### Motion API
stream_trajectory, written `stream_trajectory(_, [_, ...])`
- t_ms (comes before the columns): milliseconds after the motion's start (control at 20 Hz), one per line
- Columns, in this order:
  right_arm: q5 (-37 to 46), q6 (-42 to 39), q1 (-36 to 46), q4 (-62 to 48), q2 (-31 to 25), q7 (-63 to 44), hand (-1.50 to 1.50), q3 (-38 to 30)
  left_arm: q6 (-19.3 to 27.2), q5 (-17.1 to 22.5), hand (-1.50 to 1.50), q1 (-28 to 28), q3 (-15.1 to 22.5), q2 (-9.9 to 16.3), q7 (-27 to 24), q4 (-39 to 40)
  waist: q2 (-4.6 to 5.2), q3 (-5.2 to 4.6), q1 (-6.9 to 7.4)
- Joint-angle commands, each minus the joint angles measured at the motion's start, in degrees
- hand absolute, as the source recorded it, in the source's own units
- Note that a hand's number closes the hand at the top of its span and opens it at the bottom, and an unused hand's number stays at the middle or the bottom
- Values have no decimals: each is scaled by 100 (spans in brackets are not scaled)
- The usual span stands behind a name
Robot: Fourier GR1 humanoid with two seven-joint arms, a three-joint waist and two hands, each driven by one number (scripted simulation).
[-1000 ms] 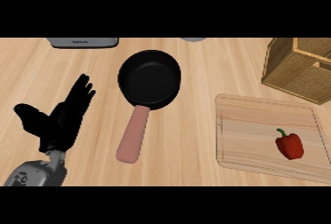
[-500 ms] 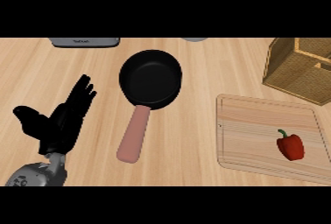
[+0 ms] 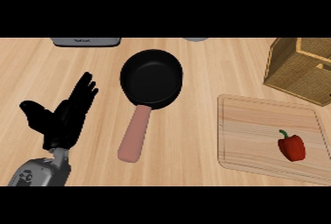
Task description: Pick the bell pepper from the cutting board and place it in the pot
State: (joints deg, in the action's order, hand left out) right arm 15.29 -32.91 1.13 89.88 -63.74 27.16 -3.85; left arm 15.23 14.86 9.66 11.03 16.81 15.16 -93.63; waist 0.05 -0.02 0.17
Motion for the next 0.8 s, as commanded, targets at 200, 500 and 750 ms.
stream_trajectory(200, [1260, 8, 408, -444, 333, -96, -150, 475, 132, -339, 0, -284, 126, -235, 172, -462, 0, 4, 48])
stream_trajectory(500, [1619, 484, -737, 170, 848, -61, -150, 91, -137, -351, 0, -379, -118, -327, -4, -168, -20, 2, -83])
stream_trajectory(750, [1904, 242, -56, -182, 1481, -123, -150, 165, -235, -499, 0, -220, -227, -491, 58, -188, -5, 2, -10])
